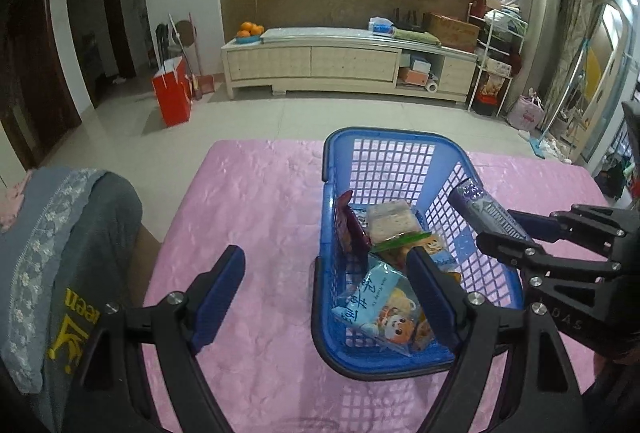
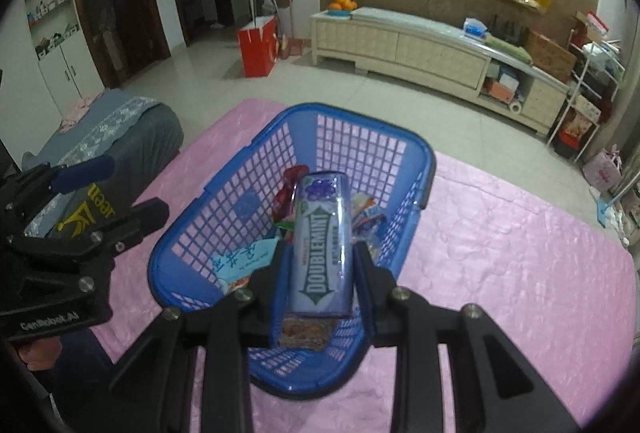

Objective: Organize snacks

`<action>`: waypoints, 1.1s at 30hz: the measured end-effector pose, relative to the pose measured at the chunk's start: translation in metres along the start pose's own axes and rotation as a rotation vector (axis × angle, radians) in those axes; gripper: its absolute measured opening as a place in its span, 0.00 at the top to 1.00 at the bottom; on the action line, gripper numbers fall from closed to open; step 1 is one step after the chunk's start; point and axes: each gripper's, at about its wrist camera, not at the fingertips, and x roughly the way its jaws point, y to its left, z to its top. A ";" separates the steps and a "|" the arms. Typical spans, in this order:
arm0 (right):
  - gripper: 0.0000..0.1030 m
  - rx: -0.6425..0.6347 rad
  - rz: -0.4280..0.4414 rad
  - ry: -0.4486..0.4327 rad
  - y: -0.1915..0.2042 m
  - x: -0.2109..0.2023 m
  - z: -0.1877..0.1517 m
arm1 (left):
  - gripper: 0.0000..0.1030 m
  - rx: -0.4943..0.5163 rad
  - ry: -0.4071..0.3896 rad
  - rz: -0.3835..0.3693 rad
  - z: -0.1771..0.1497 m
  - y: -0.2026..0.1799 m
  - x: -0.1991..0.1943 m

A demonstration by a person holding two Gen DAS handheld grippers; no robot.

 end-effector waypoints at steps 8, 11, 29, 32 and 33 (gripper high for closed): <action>0.66 0.006 -0.035 0.007 0.001 0.016 0.009 | 0.21 -0.053 0.021 -0.012 -0.001 0.011 0.015; 0.56 -0.012 -0.056 0.001 0.001 0.015 0.014 | 0.21 -0.063 0.022 -0.019 -0.001 0.012 0.015; 0.26 0.121 -0.033 -0.054 -0.027 -0.042 -0.030 | 0.21 0.002 -0.050 -0.025 -0.031 -0.034 -0.035; 0.26 0.131 -0.063 -0.082 -0.026 -0.057 -0.040 | 0.21 0.031 -0.073 -0.029 -0.040 -0.047 -0.047; 0.26 0.138 -0.068 -0.088 -0.026 -0.062 -0.043 | 0.21 0.033 -0.084 -0.019 -0.043 -0.051 -0.052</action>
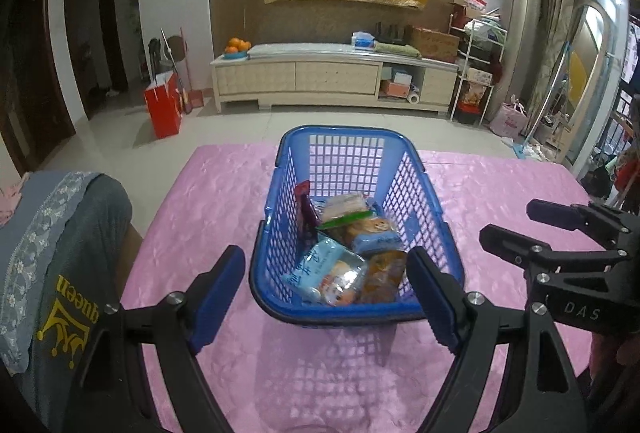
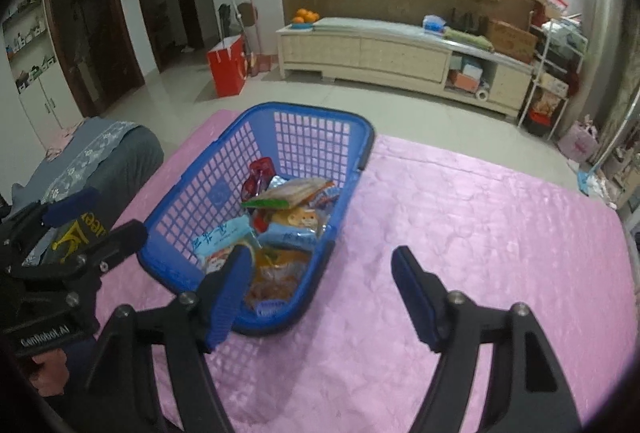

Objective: Organize snacks

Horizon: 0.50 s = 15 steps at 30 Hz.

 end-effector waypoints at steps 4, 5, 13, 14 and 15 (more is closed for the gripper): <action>0.25 0.024 -0.022 -0.041 -0.005 -0.023 -0.012 | 0.21 -0.017 -0.036 -0.014 -0.006 -0.007 -0.018; 0.25 0.028 -0.029 -0.052 -0.005 -0.028 -0.015 | 0.21 -0.030 -0.049 -0.028 -0.008 -0.008 -0.025; 0.14 0.044 -0.082 -0.158 -0.014 -0.077 -0.036 | 0.21 0.000 -0.149 -0.083 -0.017 -0.027 -0.068; 0.14 0.053 -0.086 -0.176 -0.016 -0.085 -0.038 | 0.21 0.004 -0.160 -0.086 -0.017 -0.030 -0.073; 0.14 0.061 -0.089 -0.186 -0.018 -0.092 -0.040 | 0.21 0.006 -0.167 -0.092 -0.018 -0.032 -0.078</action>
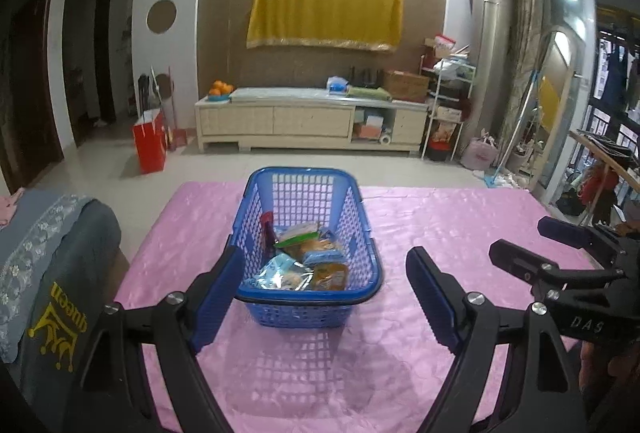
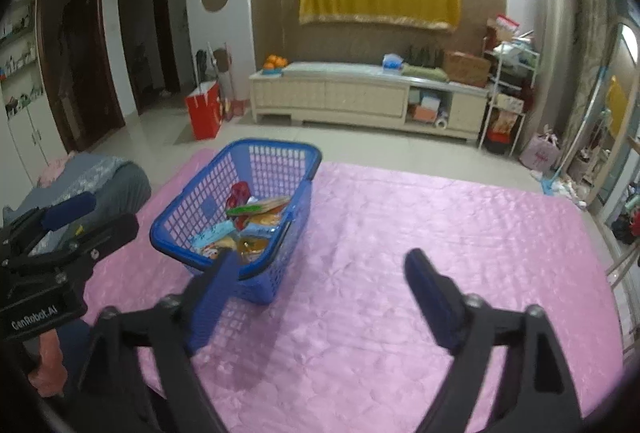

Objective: Organize snacks

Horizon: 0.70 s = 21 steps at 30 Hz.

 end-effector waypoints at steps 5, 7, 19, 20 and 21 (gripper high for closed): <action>0.00 0.014 -0.018 -0.048 -0.008 -0.028 -0.005 | 0.11 0.032 -0.044 0.012 -0.002 -0.012 -0.021; 0.00 0.019 -0.002 -0.094 -0.011 -0.041 -0.008 | 0.00 0.046 -0.065 0.027 -0.004 -0.015 -0.028; 0.00 0.035 -0.036 -0.149 -0.019 -0.075 -0.031 | 0.00 0.062 -0.071 0.013 -0.011 -0.031 -0.045; 0.00 0.034 -0.039 -0.155 -0.019 -0.077 -0.032 | 0.00 0.066 -0.070 0.009 -0.013 -0.034 -0.046; 0.00 0.038 -0.041 -0.159 -0.018 -0.078 -0.032 | 0.00 0.070 -0.069 0.008 -0.014 -0.036 -0.046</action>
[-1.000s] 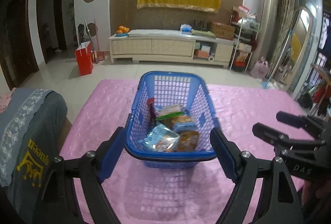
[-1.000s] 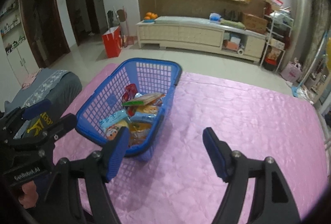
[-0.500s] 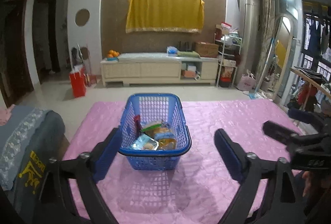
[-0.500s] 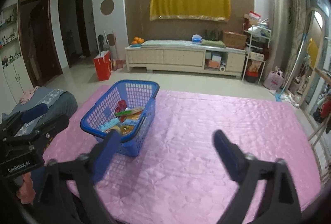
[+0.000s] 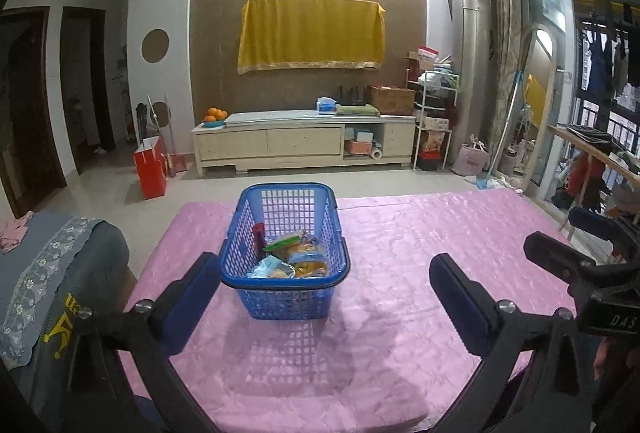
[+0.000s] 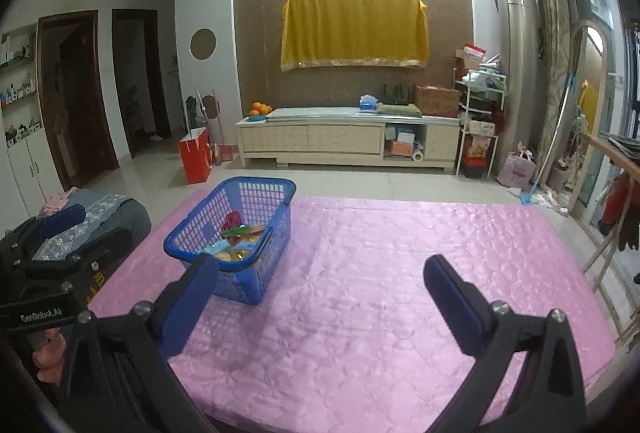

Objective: Organize snacks

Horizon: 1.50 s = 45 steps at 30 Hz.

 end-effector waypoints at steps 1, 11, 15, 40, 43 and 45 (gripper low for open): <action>0.00 0.003 -0.001 0.002 -0.001 -0.001 -0.001 | 0.00 0.003 -0.001 0.001 -0.001 -0.002 0.000; 0.00 -0.002 0.009 0.040 0.001 -0.001 -0.008 | 0.00 0.033 0.005 -0.014 -0.005 -0.011 -0.005; 0.00 0.000 0.006 0.038 0.001 -0.003 -0.008 | 0.00 0.033 0.007 -0.019 -0.005 -0.013 -0.006; 0.00 0.007 -0.001 0.044 0.005 -0.005 -0.008 | 0.00 0.038 0.022 -0.023 -0.003 -0.012 -0.008; 0.00 0.008 -0.001 0.048 0.006 -0.004 -0.009 | 0.00 0.038 0.024 -0.025 -0.002 -0.012 -0.007; 0.00 0.010 0.001 0.048 0.006 -0.004 -0.009 | 0.00 0.035 0.025 -0.028 -0.003 -0.011 -0.007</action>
